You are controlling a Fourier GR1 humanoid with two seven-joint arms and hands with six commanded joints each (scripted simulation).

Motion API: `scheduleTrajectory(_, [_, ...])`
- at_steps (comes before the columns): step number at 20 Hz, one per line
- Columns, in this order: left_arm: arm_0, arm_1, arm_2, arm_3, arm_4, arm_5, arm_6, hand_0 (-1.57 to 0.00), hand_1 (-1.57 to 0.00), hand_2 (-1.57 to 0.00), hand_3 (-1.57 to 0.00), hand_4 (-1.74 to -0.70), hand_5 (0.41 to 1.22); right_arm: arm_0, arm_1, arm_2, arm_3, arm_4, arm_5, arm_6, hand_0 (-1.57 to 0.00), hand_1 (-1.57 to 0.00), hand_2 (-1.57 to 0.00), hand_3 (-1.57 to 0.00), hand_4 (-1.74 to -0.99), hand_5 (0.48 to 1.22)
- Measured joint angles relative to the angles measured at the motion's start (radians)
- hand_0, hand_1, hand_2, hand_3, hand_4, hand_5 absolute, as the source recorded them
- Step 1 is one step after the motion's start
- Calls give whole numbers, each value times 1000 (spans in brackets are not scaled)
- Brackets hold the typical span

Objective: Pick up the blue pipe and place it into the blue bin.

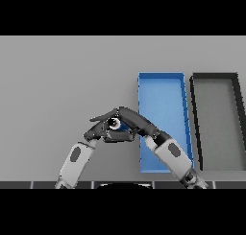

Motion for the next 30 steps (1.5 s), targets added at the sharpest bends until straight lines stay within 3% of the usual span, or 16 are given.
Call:
scheduleTrajectory(3, [12, -2, 4, -1, 5, 5, 39, -125, -114, -110, -99, -970, 647, 2, -10, -2, 4, 23, 2, -26, -1570, -1570, -1570, -1569, -1740, 1219])
scheduleTrajectory(5, [12, -10, 16, 0, 30, -2, 91, -79, -73, -70, -63, -968, 567, 19, -2, 7, -5, 16, 3, -44, -1570, -1570, -1570, -1569, -1741, 1220])
scheduleTrajectory(6, [17, -11, 13, 0, 23, 4, 75, -63, -58, -56, -50, -955, 538, 13, 10, 3, -1, 4, -1, -39, -1570, -1570, -1570, -1570, -1741, 1220])
scheduleTrajectory(8, [18, -13, 5, -2, 4, 16, 78, -40, -37, -35, -32, -938, 495, 18, 7, -14, 0, -12, -6, -48, -1571, -1571, -1571, -1570, -1741, 1220])
scheduleTrajectory(10, [18, -15, -2, 4, -15, 26, 91, -25, -23, -22, -20, -922, 482, 1, 28, -50, 4, -89, -11, -30, -1571, -1571, -1571, -1570, -1741, 1221])
scheduleTrajectory(15, [23, -9, -3, 4, -9, 16, 87, -8, -7, -7, -6, -907, 450, -127, 26, -151, -42, -269, -84, 92, -1571, -1571, -1571, -1571, -1741, 1221])
scheduleTrajectory(17, [11, -9, 3, 13, -8, 14, 102, -5, -4, -4, -3, -906, 441, -231, -7, -218, -30, -349, -100, 129, -1571, -1571, -1571, -1571, -1741, 1221])
scheduleTrajectory(19, [13, -12, 9, 12, 4, 12, 110, -3, -2, -2, -2, -905, 435, -334, -54, -302, 11, -425, -100, 115, -1571, -1571, -1571, -1571, -1741, 1221])
scheduleTrajectory(21, [20, -7, 9, -2, 7, 9, 120, -1, -1, -1, -1, -902, 432, -401, -104, -370, 56, -392, -157, 91, -1571, -1571, -1571, -1571, -1741, 1221])
scheduleTrajectory(23, [17, -7, 7, 1, -1, 11, 131, 0, 0, 0, 0, -892, 428, -465, -163, -419, 94, -357, -204, 118, -1571, -1571, -1571, -1571, -1741, 1221])
scheduleTrajectory(28, [22, 2, 3, 10, -14, 11, 107, 1, 1, 1, 1, -882, 411, -453, -264, -523, 233, -315, -200, 122, -1571, -1571, -1571, -1571, -1741, 1221])
scheduleTrajectory(30, [15, 10, 9, 10, -15, 13, 99, 1, 1, 1, 1, -874, 413, -381, -310, -561, 257, -297, -178, 113, -1571, -1571, -1571, -1571, -1741, 1221])
